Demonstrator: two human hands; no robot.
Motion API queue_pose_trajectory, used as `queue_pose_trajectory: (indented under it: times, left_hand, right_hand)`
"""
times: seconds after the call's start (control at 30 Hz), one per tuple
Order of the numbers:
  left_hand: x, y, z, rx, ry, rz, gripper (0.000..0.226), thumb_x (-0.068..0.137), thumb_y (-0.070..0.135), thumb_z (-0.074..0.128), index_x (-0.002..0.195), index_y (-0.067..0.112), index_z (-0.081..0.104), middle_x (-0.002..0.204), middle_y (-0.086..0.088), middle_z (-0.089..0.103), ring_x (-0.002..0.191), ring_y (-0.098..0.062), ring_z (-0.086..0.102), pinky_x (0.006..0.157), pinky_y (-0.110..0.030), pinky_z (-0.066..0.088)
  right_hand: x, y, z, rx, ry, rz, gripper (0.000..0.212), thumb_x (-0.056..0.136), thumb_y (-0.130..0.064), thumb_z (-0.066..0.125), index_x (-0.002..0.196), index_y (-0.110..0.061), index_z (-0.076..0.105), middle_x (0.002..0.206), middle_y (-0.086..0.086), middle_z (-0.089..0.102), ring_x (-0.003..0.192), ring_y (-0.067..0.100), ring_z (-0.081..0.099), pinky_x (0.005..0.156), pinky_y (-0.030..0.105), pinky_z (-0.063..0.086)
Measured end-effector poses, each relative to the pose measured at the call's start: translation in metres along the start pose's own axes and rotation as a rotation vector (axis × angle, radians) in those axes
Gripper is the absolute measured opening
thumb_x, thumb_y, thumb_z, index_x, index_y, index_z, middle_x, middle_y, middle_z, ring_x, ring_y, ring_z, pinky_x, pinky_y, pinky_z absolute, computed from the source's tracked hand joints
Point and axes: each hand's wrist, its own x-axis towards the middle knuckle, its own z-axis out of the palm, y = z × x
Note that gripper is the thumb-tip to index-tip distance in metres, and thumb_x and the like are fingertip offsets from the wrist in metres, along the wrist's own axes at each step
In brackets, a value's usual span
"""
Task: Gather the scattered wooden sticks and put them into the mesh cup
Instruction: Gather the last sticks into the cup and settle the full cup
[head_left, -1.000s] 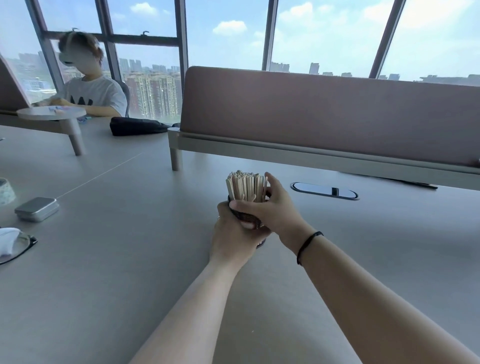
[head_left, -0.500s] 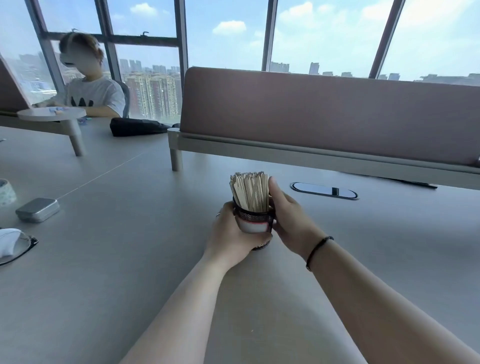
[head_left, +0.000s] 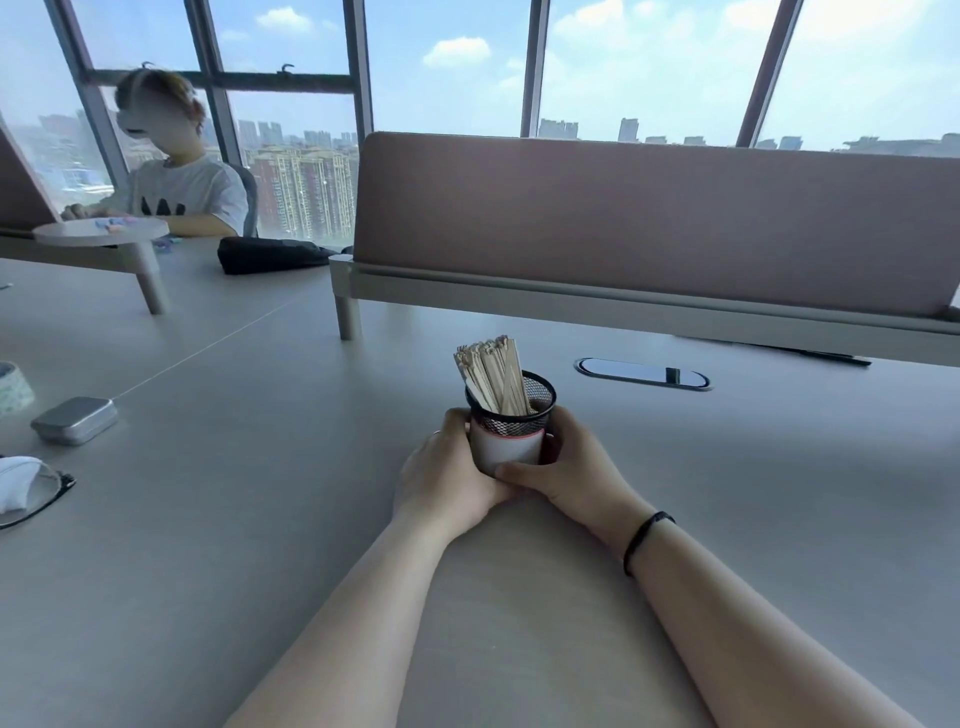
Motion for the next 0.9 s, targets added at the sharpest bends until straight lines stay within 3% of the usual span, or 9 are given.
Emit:
queue_pose_trajectory:
  times: [0.13, 0.37, 0.47, 0.6, 0.73, 0.9]
  left_hand:
    - [0.001, -0.001, 0.005, 0.065, 0.053, 0.056, 0.072, 0.063, 0.058, 0.077, 0.119, 0.026, 0.047, 0.115, 0.006, 0.068, 0.113, -0.023, 0.060, 0.072, -0.034, 0.039]
    - [0.015, -0.006, 0.012, 0.039, 0.014, 0.035, 0.075, 0.061, 0.061, 0.072, 0.123, 0.031, 0.044, 0.116, 0.008, 0.067, 0.114, -0.021, 0.060, 0.081, -0.037, 0.049]
    - [0.029, -0.006, 0.019, 0.097, 0.026, 0.051, 0.071, 0.065, 0.061, 0.068, 0.123, 0.028, 0.043, 0.117, 0.004, 0.068, 0.117, -0.023, 0.057, 0.083, -0.037, 0.046]
    - [0.063, -0.003, 0.030, 0.153, 0.037, 0.050, 0.063, 0.073, 0.052, 0.067, 0.122, 0.022, 0.041, 0.117, -0.005, 0.066, 0.122, -0.028, 0.053, 0.087, -0.038, 0.041]
    - [0.106, 0.002, 0.041, 0.156, 0.043, -0.016, 0.074, 0.069, 0.060, 0.073, 0.121, 0.017, 0.042, 0.121, -0.006, 0.063, 0.125, -0.028, 0.050, 0.093, -0.041, 0.043]
    - [0.152, 0.003, 0.055, 0.152, 0.057, -0.056, 0.075, 0.066, 0.066, 0.065, 0.120, 0.018, 0.042, 0.119, -0.006, 0.063, 0.123, -0.028, 0.051, 0.094, -0.041, 0.044]
  right_hand:
    - [-0.004, -0.005, -0.001, -0.107, 0.017, 0.013, 0.078, 0.056, -0.036, 0.079, 0.129, -0.029, 0.051, 0.122, -0.017, 0.065, 0.111, 0.001, 0.062, 0.098, 0.038, 0.052]
    - [0.004, -0.005, -0.001, -0.135, 0.052, 0.062, 0.080, 0.053, -0.046, 0.081, 0.126, -0.034, 0.051, 0.117, -0.017, 0.066, 0.106, 0.002, 0.065, 0.095, 0.036, 0.053]
    - [0.014, -0.006, -0.003, -0.205, 0.074, 0.072, 0.082, 0.060, -0.044, 0.080, 0.134, -0.034, 0.046, 0.125, -0.017, 0.064, 0.112, 0.006, 0.063, 0.096, 0.033, 0.051]
    - [0.028, -0.007, -0.004, -0.285, 0.110, 0.094, 0.094, 0.076, -0.045, 0.075, 0.153, -0.027, 0.025, 0.149, -0.009, 0.049, 0.135, 0.015, 0.049, 0.103, 0.034, 0.042]
    - [0.036, -0.004, -0.003, -0.348, 0.099, 0.117, 0.088, 0.085, -0.051, 0.065, 0.155, -0.027, 0.018, 0.149, -0.003, 0.050, 0.135, 0.021, 0.048, 0.101, 0.035, 0.041]
    - [0.038, 0.002, -0.001, -0.463, 0.051, 0.051, 0.083, 0.086, -0.050, 0.062, 0.153, -0.033, 0.017, 0.150, -0.015, 0.045, 0.136, 0.015, 0.044, 0.098, 0.031, 0.039]
